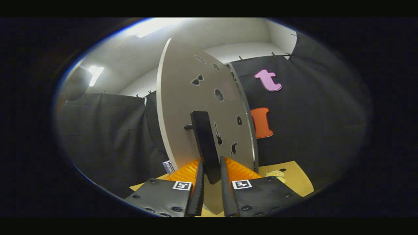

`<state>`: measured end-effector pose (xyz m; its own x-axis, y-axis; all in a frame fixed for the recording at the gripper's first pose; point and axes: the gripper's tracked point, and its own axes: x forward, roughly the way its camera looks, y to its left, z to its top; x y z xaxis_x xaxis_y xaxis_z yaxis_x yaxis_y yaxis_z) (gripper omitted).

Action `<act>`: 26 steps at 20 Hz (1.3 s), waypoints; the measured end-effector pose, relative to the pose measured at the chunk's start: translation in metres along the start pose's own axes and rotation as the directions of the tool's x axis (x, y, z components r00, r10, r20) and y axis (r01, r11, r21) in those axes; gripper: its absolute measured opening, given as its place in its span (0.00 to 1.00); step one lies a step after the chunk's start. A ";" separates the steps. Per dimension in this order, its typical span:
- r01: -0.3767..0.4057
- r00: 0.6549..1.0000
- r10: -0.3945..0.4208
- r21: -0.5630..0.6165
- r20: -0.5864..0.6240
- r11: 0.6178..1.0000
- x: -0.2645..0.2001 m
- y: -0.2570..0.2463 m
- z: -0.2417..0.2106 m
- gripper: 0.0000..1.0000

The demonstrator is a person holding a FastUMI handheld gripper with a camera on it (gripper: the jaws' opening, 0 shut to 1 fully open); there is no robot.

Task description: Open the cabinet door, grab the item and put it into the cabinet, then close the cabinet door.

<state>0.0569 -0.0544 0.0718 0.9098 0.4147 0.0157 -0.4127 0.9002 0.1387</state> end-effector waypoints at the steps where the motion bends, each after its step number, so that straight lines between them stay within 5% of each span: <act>1: 0.020 1.000 -0.020 -0.018 0.017 1.000 0.002 -0.006 0.004 0.29; 7: 0.149 0.988 -0.143 -0.107 0.056 0.983 -0.009 -0.053 0.015 0.25; 17: 0.208 0.976 -0.203 -0.064 0.080 0.976 -0.039 -0.065 0.016 0.26; 22: 0.225 0.964 -0.207 -0.094 0.166 0.970 -0.093 -0.016 0.025 0.27; 26: 0.146 0.971 -0.094 -0.235 0.220 0.961 -0.113 0.058 0.025 0.47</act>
<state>-0.0686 -0.0522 0.1032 0.9316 0.2892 0.2203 -0.2741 0.9568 -0.0969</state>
